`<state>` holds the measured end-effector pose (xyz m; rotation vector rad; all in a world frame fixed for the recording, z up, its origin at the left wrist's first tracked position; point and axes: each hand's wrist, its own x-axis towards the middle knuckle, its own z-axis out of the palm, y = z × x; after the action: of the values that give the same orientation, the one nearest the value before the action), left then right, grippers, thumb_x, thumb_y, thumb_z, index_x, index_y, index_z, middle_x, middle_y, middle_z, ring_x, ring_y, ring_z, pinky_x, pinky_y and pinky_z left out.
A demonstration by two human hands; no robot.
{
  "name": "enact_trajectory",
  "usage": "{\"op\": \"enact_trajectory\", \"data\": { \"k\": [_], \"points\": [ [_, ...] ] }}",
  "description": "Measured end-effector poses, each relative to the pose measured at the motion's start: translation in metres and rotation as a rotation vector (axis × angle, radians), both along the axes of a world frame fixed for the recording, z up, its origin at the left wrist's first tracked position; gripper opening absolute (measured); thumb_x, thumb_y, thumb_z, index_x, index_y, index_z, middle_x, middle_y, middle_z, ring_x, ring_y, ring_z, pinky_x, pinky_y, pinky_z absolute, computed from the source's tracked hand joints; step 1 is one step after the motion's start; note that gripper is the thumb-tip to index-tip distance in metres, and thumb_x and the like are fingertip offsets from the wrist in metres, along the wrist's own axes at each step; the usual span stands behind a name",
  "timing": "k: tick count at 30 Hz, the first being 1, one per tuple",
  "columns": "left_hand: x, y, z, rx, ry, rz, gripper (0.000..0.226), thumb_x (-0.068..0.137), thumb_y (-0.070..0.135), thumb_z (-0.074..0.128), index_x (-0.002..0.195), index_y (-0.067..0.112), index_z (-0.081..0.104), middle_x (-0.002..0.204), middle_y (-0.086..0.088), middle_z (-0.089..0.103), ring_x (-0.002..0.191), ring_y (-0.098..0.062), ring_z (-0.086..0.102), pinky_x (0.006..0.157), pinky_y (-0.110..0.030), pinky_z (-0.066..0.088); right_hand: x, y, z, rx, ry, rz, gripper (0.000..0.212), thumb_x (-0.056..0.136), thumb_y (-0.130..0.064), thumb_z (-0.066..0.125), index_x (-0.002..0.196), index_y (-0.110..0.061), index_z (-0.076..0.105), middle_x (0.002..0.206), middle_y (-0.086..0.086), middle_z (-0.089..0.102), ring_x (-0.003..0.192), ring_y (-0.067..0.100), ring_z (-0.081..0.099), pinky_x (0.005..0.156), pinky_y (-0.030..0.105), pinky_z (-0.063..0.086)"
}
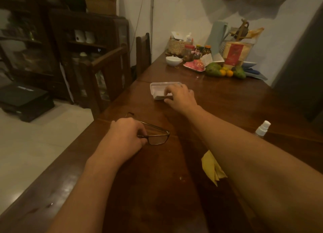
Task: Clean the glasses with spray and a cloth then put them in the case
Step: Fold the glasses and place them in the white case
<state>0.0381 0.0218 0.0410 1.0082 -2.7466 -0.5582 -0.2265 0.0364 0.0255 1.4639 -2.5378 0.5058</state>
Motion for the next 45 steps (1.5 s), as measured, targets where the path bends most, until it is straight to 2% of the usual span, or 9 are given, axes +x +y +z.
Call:
{"op": "enact_trajectory", "data": {
  "k": [5, 13, 16, 26, 29, 33, 37, 41, 45],
  "points": [
    [0.002, -0.004, -0.003, -0.032, 0.020, 0.020, 0.011, 0.087, 0.032, 0.073, 0.098, 0.033, 0.073, 0.109, 0.004, 0.069, 0.113, -0.021, 0.060, 0.107, -0.051, 0.044, -0.001, -0.011, 0.005, 0.134, -0.057, -0.029, 0.052, 0.094, -0.040, 0.065, 0.143, -0.039, 0.046, 0.150, 0.000, 0.047, 0.143, 0.028, 0.034, 0.111, 0.063, 0.031],
    [0.002, -0.018, -0.010, -0.022, 0.109, 0.063, 0.008, 0.083, 0.033, 0.076, 0.090, 0.035, 0.073, 0.086, 0.015, 0.058, 0.098, -0.016, 0.062, 0.100, -0.049, 0.050, 0.005, 0.002, -0.006, 0.199, -0.045, 0.023, 0.014, 0.098, -0.024, 0.060, 0.101, -0.037, 0.065, 0.113, -0.004, 0.065, 0.112, 0.024, 0.056, 0.095, 0.048, 0.034],
    [0.005, -0.024, -0.012, -0.046, 0.182, 0.125, 0.009, 0.082, 0.029, 0.078, 0.091, 0.033, 0.076, 0.095, 0.007, 0.070, 0.091, -0.017, 0.064, 0.085, -0.039, 0.057, 0.013, 0.021, -0.007, 0.190, -0.044, 0.059, 0.014, 0.095, -0.026, 0.065, 0.095, -0.040, 0.064, 0.107, -0.006, 0.067, 0.105, 0.021, 0.061, 0.095, 0.048, 0.045],
    [0.022, -0.021, -0.006, -0.027, 0.022, 0.115, 0.022, 0.074, 0.035, 0.083, 0.064, 0.043, 0.065, 0.078, 0.022, 0.060, 0.097, -0.016, 0.062, 0.099, -0.052, 0.048, 0.051, 0.089, 0.017, 0.323, -0.124, 0.225, 0.012, 0.091, -0.029, 0.073, 0.100, -0.037, 0.071, 0.100, -0.014, 0.064, 0.092, 0.008, 0.059, 0.075, 0.030, 0.050],
    [0.031, -0.017, -0.004, 0.021, 0.035, 0.072, 0.013, 0.068, 0.050, 0.081, 0.071, 0.045, 0.069, 0.083, 0.024, 0.065, 0.090, -0.009, 0.060, 0.093, -0.046, 0.052, 0.064, 0.109, 0.026, 0.370, -0.114, 0.272, 0.010, 0.091, -0.031, 0.073, 0.099, -0.036, 0.073, 0.099, -0.015, 0.067, 0.091, 0.006, 0.061, 0.076, 0.031, 0.053],
    [0.040, -0.019, -0.004, 0.055, 0.361, 0.145, 0.010, 0.079, 0.055, 0.071, 0.078, 0.046, 0.069, 0.084, 0.019, 0.068, 0.081, -0.004, 0.062, 0.067, -0.031, 0.051, 0.081, 0.123, 0.034, 0.378, -0.117, 0.288, 0.013, 0.092, -0.041, 0.067, 0.102, -0.035, 0.075, 0.100, -0.014, 0.071, 0.089, 0.005, 0.062, 0.070, 0.026, 0.051],
    [0.048, -0.028, -0.007, -0.017, 0.589, 0.383, 0.017, 0.078, 0.047, 0.064, 0.086, 0.036, 0.074, 0.074, 0.017, 0.066, 0.072, -0.006, 0.063, 0.067, -0.031, 0.054, 0.099, 0.112, 0.043, 0.152, -0.176, 0.320, 0.016, 0.096, -0.032, 0.063, 0.101, -0.026, 0.077, 0.099, -0.008, 0.073, 0.088, 0.006, 0.064, 0.072, 0.025, 0.051],
    [0.049, -0.037, -0.016, 0.054, 0.493, 0.551, 0.048, 0.068, 0.060, 0.066, 0.104, 0.029, 0.072, 0.100, 0.000, 0.073, 0.089, -0.023, 0.068, 0.081, -0.045, 0.059, 0.121, 0.080, 0.049, 0.047, -0.120, 0.373, 0.014, 0.095, -0.025, 0.065, 0.103, -0.026, 0.076, 0.097, -0.013, 0.066, 0.085, 0.002, 0.058, 0.070, 0.018, 0.043],
    [0.051, -0.044, -0.020, 0.069, 0.504, 0.655, 0.062, 0.062, 0.055, 0.080, 0.117, 0.029, 0.066, 0.116, -0.005, 0.070, 0.101, -0.028, 0.067, 0.084, -0.046, 0.057, 0.141, 0.042, 0.046, 0.104, -0.121, 0.347, 0.021, 0.091, -0.019, 0.069, 0.111, -0.023, 0.075, 0.112, -0.001, 0.068, 0.100, 0.014, 0.063, 0.080, 0.025, 0.047]
  ]
}}
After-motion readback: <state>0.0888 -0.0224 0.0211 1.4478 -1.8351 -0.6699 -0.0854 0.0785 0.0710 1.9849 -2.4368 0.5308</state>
